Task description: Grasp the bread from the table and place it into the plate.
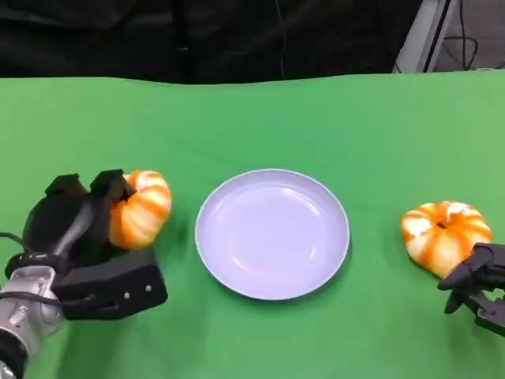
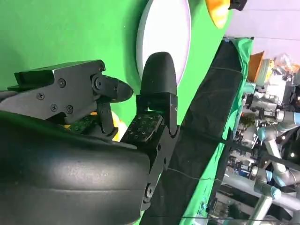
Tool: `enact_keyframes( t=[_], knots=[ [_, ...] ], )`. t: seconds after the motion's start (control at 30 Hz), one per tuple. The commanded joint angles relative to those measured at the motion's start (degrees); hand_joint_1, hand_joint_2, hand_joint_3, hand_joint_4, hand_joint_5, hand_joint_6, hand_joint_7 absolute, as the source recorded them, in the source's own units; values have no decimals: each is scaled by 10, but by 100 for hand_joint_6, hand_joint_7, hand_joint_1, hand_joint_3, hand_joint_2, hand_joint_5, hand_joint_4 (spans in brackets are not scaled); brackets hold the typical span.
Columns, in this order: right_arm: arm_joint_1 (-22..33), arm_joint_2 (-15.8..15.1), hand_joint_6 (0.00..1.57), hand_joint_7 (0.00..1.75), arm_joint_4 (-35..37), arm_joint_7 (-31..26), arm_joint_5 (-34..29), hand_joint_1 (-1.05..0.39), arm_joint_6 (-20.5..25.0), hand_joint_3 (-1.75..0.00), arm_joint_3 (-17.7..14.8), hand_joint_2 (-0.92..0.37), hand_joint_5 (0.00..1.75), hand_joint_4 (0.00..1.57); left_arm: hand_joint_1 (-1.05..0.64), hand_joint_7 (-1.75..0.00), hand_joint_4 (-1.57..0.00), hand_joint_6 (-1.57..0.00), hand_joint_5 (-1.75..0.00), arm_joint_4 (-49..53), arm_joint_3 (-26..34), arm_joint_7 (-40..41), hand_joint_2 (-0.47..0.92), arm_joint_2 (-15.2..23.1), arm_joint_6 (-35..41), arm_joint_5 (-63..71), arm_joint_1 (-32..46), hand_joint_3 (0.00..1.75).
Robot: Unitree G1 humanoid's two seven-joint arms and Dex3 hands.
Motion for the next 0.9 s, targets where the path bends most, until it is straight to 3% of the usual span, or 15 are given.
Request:
enact_keyframes(
  t=[0.03, 0.6, 0.9],
  knots=[
    [2, -5, 96, 92, 0, 1, 7, 8, 0, -54, -2, -88, 135, 87, -9, -155, -24, -32, -174, -39, 3, 12, 92, 16, -6, 6, 13, 23],
    [1, -3, 96, 91, 1, 3, 8, 8, -1, -54, -3, -88, 136, 88, -5, -141, -23, -37, -171, -233, 20, -24, 92, 32, 31, 13, 77, 17],
    [0, -2, 96, 91, 1, 5, 9, 8, 2, -54, -3, -88, 136, 87, -4, -138, -25, -41, -170, -324, 29, -47, 92, 27, 45, 18, 111, 25]
  ],
)
